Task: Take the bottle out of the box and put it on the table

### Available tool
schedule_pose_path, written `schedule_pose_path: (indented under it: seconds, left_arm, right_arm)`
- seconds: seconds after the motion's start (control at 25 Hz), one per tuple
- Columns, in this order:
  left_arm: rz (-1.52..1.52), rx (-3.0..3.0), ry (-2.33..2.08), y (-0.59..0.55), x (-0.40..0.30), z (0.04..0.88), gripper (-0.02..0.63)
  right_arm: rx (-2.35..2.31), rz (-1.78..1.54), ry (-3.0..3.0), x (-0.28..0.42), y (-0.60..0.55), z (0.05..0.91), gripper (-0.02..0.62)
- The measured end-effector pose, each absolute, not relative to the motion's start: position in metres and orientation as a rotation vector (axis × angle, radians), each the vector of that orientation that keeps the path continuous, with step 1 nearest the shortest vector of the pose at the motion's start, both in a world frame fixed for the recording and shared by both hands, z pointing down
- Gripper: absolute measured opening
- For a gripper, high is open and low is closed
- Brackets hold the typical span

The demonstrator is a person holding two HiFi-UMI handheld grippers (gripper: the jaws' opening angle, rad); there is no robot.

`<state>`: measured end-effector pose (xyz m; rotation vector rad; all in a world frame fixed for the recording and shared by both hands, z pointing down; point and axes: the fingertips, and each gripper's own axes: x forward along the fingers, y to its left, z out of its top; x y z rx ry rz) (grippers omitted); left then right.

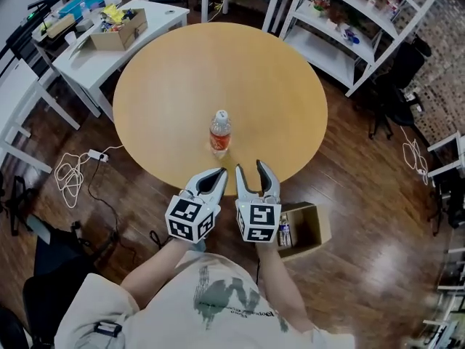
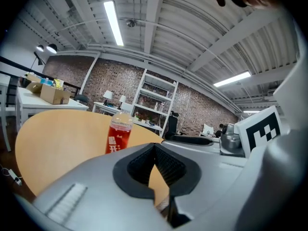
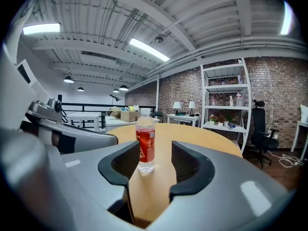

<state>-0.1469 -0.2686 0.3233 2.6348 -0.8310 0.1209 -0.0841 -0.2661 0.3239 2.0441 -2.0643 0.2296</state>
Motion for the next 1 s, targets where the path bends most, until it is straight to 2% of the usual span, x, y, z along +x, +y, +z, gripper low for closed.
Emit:
schedule_pose_path:
  seconds: [0.08,0.44,0.52,1.0]
  left_arm:
    - [0.117,2.645,-0.805,-0.249,-0.137,0.321,-0.003]
    - [0.086,2.710,-0.712,-0.168,-0.094,0.303,-0.003]
    - [0.086,2.724,-0.696,-0.153,-0.087,0.300,-0.003]
    - [0.082,2.802,-0.609,-0.072,-0.070,0.280,-0.003]
  right_arm:
    - [2.047,0.216,-2.050,-0.079,-0.245,0.318,0.161]
    - [2.151,0.217,-2.065,-0.056,-0.152,0.284,0.069]
    - [2.161,0.216,-2.075,-0.053,-0.135,0.281,0.002]
    - [2.216,0.284,-2.088,-0.044,-0.052,0.281,-0.002]
